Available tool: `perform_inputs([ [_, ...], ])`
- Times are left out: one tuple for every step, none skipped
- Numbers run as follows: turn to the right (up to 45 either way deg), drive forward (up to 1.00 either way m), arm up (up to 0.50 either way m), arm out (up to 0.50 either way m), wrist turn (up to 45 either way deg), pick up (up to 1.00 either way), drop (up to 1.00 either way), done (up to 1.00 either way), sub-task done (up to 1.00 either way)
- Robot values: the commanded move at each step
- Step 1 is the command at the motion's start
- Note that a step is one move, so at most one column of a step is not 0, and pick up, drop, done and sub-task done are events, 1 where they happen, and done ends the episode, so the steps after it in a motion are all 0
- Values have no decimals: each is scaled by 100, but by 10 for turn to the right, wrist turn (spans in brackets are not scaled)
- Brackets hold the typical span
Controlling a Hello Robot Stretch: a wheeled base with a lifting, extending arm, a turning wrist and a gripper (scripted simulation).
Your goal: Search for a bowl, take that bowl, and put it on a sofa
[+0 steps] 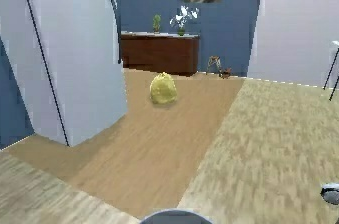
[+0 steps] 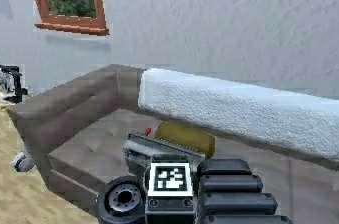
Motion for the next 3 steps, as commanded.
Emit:
perform_inputs([
  [450,0,0,0,0,0,0,0,0],
  [450,0,0,0,0,0,0,0,0],
  [270,0,0,0,0,0,0,0,0],
])
